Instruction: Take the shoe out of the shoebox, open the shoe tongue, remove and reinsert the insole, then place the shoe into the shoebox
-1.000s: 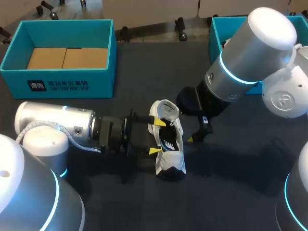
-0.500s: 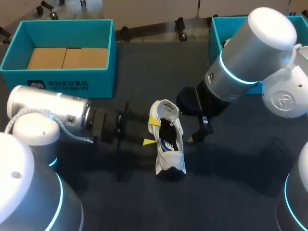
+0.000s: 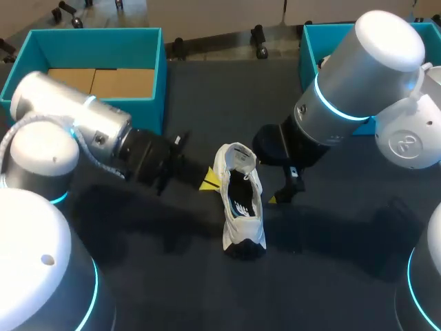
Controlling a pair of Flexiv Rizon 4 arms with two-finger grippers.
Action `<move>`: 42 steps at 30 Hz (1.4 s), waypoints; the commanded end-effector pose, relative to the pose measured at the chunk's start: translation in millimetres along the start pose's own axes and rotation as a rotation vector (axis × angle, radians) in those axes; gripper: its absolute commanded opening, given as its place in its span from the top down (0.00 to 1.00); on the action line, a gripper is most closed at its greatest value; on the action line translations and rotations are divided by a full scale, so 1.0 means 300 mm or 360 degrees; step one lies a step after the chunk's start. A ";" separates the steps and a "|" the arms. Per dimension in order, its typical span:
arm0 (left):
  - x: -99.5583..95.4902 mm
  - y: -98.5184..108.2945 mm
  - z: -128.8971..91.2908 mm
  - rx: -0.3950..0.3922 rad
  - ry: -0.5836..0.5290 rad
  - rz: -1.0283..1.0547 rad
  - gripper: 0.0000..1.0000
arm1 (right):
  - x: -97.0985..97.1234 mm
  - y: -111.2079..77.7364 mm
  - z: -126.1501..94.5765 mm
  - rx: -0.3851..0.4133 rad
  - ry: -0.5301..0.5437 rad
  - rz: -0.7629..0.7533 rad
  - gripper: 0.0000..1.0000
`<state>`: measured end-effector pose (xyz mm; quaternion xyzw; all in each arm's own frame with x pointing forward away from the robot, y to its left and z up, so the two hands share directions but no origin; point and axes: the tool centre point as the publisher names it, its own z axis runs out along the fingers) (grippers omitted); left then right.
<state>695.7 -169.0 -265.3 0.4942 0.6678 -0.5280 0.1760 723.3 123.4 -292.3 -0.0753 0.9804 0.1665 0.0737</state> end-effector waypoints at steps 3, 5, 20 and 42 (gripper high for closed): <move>-0.010 0.002 -0.013 0.0028 0.0327 -0.0033 1.00 | 0.014 -0.041 -0.019 -0.0012 -0.0003 0.0034 0.00; -0.010 0.002 -0.013 0.0028 0.0327 -0.0033 1.00 | 0.022 -0.063 -0.035 -0.0040 -0.0009 0.0049 0.00; -0.010 0.002 -0.013 0.0028 0.0327 -0.0033 1.00 | 0.070 -0.218 -0.231 0.0039 0.0040 0.0129 0.00; 0.004 -0.004 -0.003 0.0046 0.0626 0.0099 1.00 | 0.058 -0.341 -0.561 0.0153 0.0069 0.0174 0.00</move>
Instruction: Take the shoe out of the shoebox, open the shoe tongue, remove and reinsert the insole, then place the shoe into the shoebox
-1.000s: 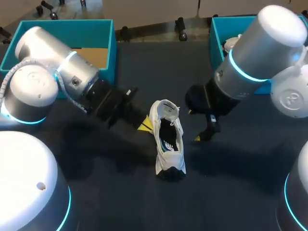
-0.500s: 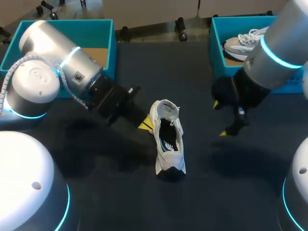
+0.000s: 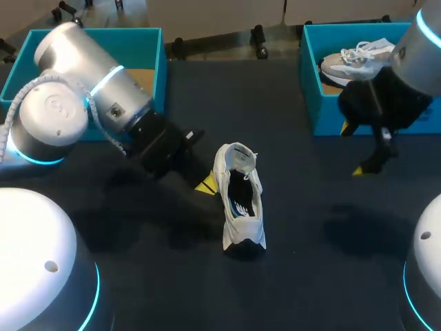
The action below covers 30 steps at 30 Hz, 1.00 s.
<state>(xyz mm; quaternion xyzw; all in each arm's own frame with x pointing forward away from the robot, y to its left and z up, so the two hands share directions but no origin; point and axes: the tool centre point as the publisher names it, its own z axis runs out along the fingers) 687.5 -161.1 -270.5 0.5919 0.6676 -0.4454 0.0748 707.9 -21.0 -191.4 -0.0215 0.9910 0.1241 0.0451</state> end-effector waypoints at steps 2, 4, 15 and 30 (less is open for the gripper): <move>-0.035 0.011 -0.001 0.0027 0.0181 0.0038 1.00 | 0.002 -0.022 -0.095 0.0009 -0.0010 -0.0009 0.00; -0.038 0.013 0.001 0.0012 0.0227 0.0061 1.00 | -0.006 -0.031 -0.108 0.0009 -0.0006 -0.0012 0.00; -0.076 0.058 -0.034 0.0010 0.0459 0.0167 1.00 | -0.046 -0.050 -0.181 0.0028 0.0002 -0.0004 0.00; -0.112 0.111 -0.044 0.0047 0.0862 0.0436 1.00 | -0.046 -0.050 -0.181 0.0028 0.0002 -0.0004 0.00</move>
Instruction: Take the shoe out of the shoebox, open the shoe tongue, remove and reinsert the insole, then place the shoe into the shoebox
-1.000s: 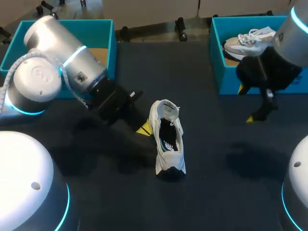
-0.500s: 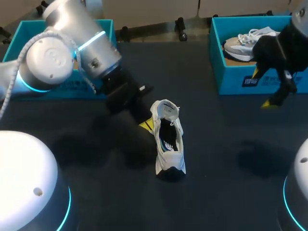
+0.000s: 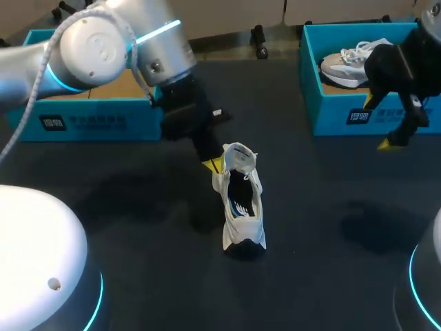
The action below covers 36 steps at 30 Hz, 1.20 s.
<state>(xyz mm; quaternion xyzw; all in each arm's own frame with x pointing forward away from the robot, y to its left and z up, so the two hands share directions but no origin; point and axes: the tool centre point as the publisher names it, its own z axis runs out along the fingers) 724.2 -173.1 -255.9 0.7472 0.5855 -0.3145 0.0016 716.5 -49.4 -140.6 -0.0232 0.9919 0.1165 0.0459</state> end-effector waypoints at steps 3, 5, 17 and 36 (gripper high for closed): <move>-0.007 0.038 0.016 0.0073 0.0318 0.0071 1.00 | -0.004 0.001 0.003 0.0004 0.0003 0.0003 0.00; -0.002 0.041 0.026 0.0064 0.0353 0.0099 1.00 | -0.004 0.001 0.003 0.0004 0.0003 0.0003 0.00; -0.028 0.051 0.103 -0.0032 0.0510 0.0188 1.00 | -0.004 0.001 0.003 0.0004 0.0003 0.0003 0.00; -0.021 0.105 0.230 -0.0310 0.0684 -0.0127 1.00 | -0.004 0.001 0.003 0.0004 0.0003 0.0003 0.00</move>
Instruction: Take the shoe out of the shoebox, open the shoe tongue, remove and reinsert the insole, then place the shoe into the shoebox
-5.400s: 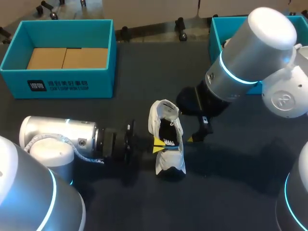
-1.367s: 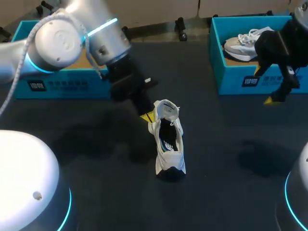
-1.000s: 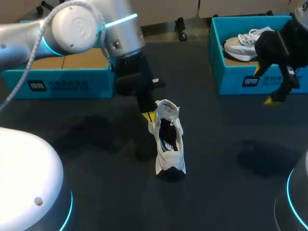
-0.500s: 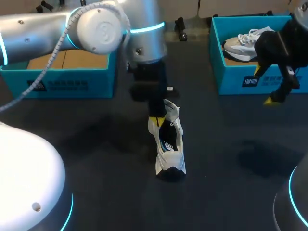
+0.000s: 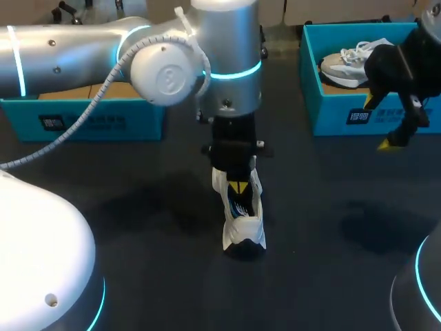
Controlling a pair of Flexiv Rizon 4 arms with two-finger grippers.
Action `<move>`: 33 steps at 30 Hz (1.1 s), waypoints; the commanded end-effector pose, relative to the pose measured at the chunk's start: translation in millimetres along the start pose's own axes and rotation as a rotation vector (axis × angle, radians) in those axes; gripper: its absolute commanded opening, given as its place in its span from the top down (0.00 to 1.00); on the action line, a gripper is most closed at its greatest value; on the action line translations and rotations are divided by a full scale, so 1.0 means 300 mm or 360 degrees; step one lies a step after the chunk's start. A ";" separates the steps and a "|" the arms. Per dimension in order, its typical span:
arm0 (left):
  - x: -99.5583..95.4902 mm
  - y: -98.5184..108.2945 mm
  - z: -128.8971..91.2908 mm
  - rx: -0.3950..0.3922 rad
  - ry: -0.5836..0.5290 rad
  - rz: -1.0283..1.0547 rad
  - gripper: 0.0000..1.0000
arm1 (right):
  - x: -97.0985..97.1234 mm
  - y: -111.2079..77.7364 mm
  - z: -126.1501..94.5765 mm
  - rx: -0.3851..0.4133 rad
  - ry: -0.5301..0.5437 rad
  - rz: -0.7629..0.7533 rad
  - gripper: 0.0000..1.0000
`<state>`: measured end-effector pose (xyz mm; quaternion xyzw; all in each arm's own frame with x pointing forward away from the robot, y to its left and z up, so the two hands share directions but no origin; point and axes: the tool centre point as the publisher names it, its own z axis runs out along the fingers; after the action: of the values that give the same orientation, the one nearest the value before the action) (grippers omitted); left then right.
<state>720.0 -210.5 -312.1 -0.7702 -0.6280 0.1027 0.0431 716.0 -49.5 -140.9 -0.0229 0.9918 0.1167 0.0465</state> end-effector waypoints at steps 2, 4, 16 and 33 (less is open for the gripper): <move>-0.005 0.007 0.048 0.0048 0.0111 -0.0029 1.00 | -0.006 0.002 0.002 0.0004 0.0005 0.0002 0.00; -0.004 0.012 0.059 0.0047 0.0114 -0.0034 1.00 | -0.006 0.002 0.002 0.0004 0.0005 0.0002 0.00; -0.009 0.036 0.105 -0.0030 0.0169 -0.0042 1.00 | -0.006 0.002 0.002 0.0004 0.0005 0.0002 0.00; 0.036 0.047 0.165 -0.0050 0.0215 -0.0087 1.00 | -0.006 0.002 0.002 0.0004 0.0005 0.0002 0.00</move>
<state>726.4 -204.4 -358.6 -0.7586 -0.6457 0.0415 0.0768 715.7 -50.1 -141.0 -0.0232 0.9917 0.1172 0.0467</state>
